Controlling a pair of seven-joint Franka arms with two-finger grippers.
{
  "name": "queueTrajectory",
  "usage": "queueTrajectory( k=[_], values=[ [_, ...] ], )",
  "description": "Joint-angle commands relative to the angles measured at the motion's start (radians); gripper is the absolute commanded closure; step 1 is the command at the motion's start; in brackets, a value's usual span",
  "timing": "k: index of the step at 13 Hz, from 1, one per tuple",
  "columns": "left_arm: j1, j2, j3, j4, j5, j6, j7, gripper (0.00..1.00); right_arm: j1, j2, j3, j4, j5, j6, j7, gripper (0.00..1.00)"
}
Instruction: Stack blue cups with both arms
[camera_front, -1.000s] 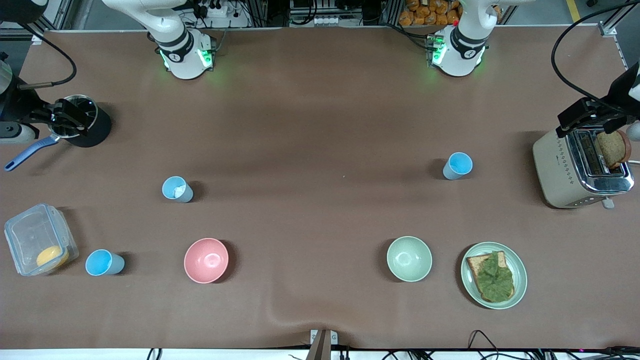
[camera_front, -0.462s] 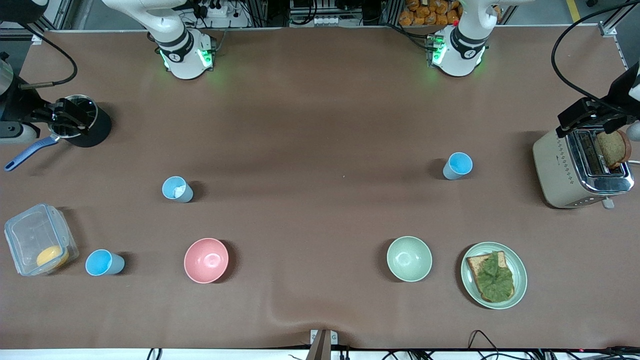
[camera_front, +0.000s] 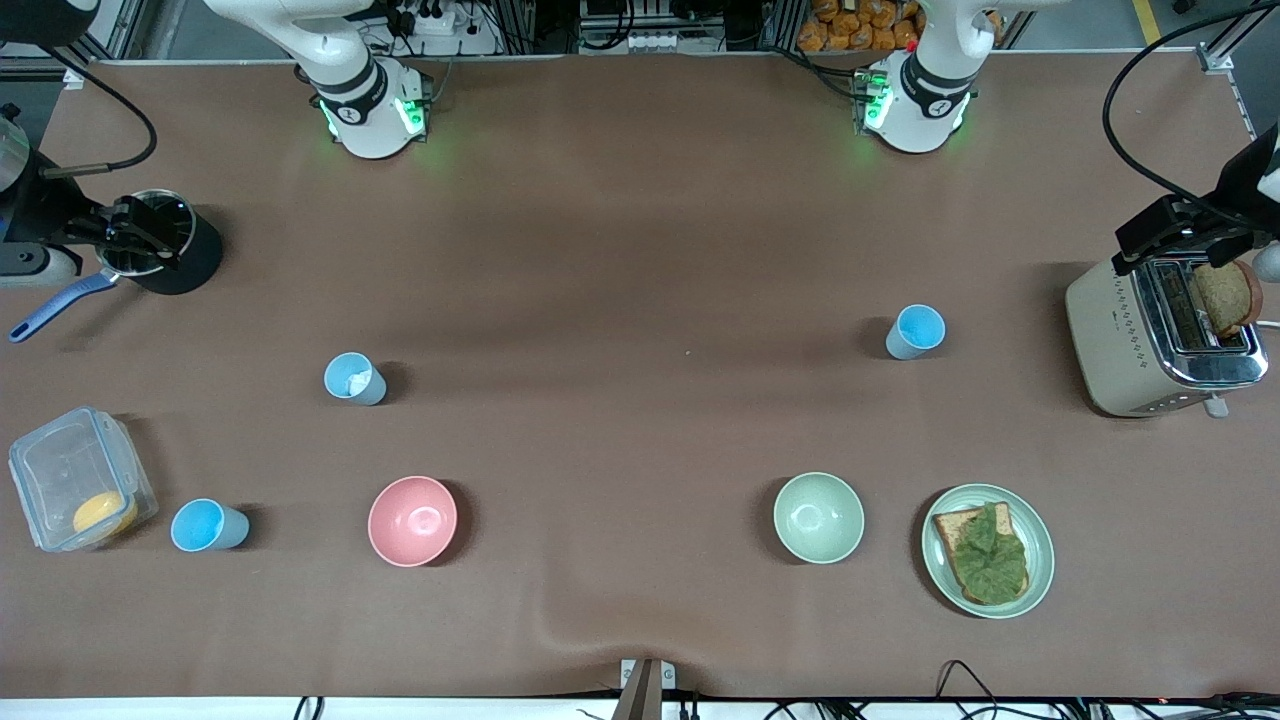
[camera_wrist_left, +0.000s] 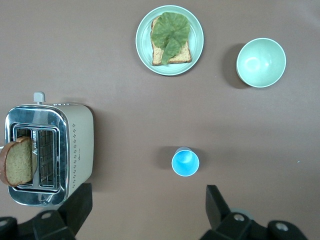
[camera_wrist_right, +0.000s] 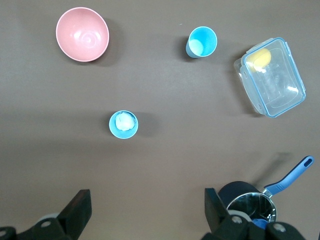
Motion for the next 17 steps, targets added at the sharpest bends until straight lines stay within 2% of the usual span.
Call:
queueTrajectory(
  k=[1,8,11,13,15,17],
  values=[
    [0.017,0.0,0.002,0.013,-0.009,0.002,0.019,0.0,-0.002,0.006,0.008,0.016,-0.012,-0.013,0.013,0.0],
    [0.022,-0.003,0.002,0.013,-0.007,0.002,0.02,0.0,0.0,0.014,0.011,0.015,-0.012,-0.01,0.013,0.0],
    [0.022,-0.003,0.002,0.013,-0.009,0.002,0.02,0.0,0.023,0.084,0.015,0.007,-0.009,-0.042,0.009,0.0],
    [0.022,-0.003,0.002,0.013,-0.009,0.001,0.02,0.0,0.041,0.165,0.012,0.006,0.107,-0.026,0.009,0.0],
    [0.022,-0.003,0.002,0.013,-0.009,0.002,0.02,0.0,0.053,0.26,0.014,-0.008,0.12,0.041,-0.002,0.0],
    [0.022,-0.003,0.002,0.013,-0.009,0.002,0.02,0.0,0.047,0.285,0.012,-0.077,0.12,0.129,-0.009,0.0]
  ],
)
